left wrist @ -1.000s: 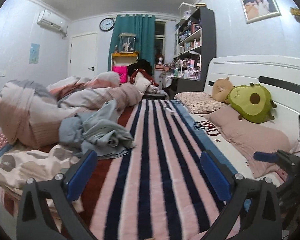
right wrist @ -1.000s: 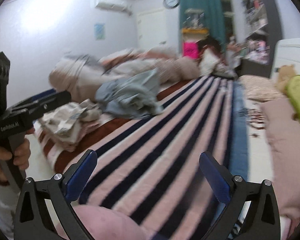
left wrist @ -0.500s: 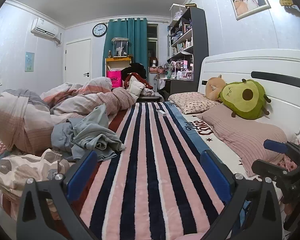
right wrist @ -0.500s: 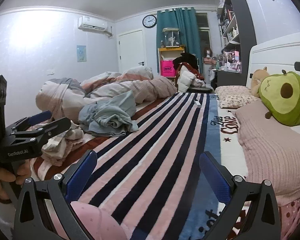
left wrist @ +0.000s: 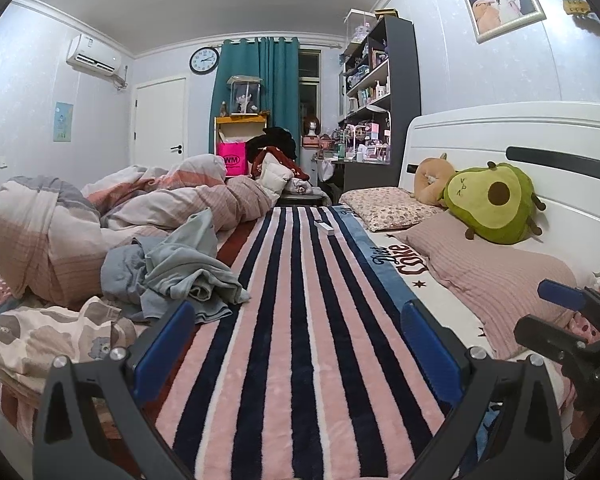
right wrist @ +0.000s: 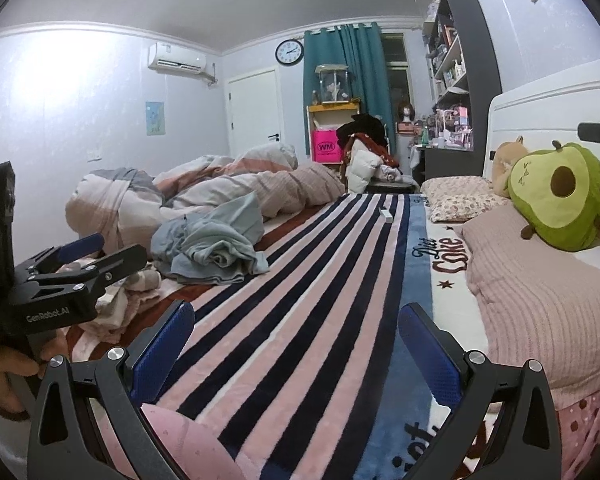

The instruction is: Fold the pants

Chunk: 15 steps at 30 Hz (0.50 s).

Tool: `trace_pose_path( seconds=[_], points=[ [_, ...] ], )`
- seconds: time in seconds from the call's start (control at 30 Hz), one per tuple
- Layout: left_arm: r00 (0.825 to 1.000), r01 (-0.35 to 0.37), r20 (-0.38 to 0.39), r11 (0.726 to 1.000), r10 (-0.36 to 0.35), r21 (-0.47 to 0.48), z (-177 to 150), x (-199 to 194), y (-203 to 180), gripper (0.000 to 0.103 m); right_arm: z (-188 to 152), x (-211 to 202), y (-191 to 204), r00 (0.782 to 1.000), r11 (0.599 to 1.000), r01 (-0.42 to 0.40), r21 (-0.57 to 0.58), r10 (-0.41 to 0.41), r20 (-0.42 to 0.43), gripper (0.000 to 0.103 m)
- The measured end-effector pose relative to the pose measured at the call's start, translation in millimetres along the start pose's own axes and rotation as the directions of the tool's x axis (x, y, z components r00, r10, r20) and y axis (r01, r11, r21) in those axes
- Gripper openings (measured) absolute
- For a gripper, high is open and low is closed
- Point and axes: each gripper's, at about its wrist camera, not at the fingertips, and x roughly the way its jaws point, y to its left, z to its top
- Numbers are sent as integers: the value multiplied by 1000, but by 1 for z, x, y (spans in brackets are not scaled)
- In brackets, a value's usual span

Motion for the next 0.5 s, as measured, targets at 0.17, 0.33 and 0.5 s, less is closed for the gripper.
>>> trace_pose_path(
  seconds=[0.17, 0.33, 0.5],
  points=[
    [1000, 0, 8, 1000, 0, -6, -2, -1, -2, 102, -2, -2, 0, 999, 1000, 31, 7, -31, 11, 102],
    [1000, 0, 8, 1000, 0, -7, -3, -1, -3, 102, -2, -5, -1, 999, 999, 38, 19, -38, 18, 102],
    [1000, 1, 11, 1000, -1, -14, -4, -2, -3, 102, -1, -7, -3, 999, 999, 31, 41, -32, 20, 102]
  ],
)
